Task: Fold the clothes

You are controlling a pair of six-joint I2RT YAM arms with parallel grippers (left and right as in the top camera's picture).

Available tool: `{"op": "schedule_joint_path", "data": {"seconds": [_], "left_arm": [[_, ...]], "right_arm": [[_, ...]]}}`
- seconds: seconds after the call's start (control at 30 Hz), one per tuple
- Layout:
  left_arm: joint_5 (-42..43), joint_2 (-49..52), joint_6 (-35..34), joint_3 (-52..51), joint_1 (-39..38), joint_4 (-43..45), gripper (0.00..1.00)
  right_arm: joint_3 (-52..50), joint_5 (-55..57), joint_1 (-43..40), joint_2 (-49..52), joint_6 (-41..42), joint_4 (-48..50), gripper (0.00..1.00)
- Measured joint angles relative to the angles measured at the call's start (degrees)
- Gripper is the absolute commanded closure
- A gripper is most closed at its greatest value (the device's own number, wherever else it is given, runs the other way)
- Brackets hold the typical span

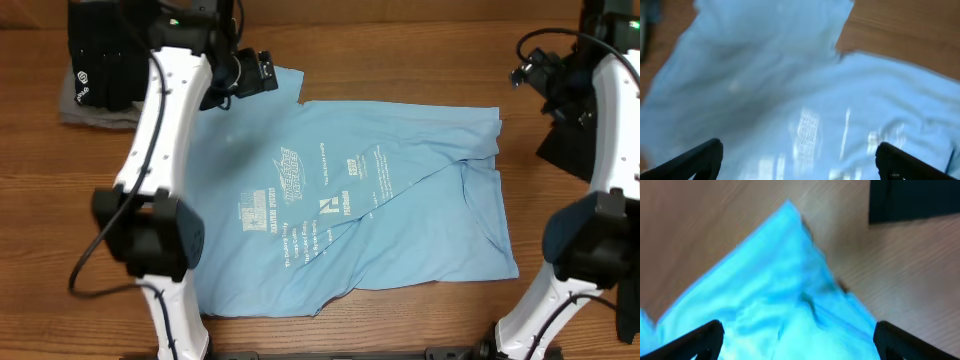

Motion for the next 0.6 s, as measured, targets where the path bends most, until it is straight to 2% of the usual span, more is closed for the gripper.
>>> {"op": "schedule_joint_path", "data": {"seconds": [0.1, 0.23, 0.3, 0.47, 0.6], "left_arm": [[-2.2, -5.3, 0.4, 0.8, 0.0, -6.8, 0.00], [-3.6, -9.4, 0.6, 1.9, 0.0, -15.1, 0.00], [-3.9, -9.5, 0.6, 1.3, 0.0, -17.5, 0.00], [-4.5, -8.8, 0.6, -8.7, -0.5, -16.4, 0.00], [-4.5, -8.0, 0.5, -20.2, -2.6, -11.1, 0.00]], "right_arm": [[0.1, -2.4, 0.3, -1.7, -3.3, -5.5, 0.02], [-0.8, -3.7, 1.9, -2.3, -7.6, -7.1, 0.18], [-3.2, -4.0, 3.1, -2.3, -9.9, -5.7, 0.22], [-12.7, -4.6, 5.5, -2.4, -12.4, 0.1, 0.23], [-22.3, -4.9, 6.3, -2.4, -13.1, 7.3, 0.30]]}}
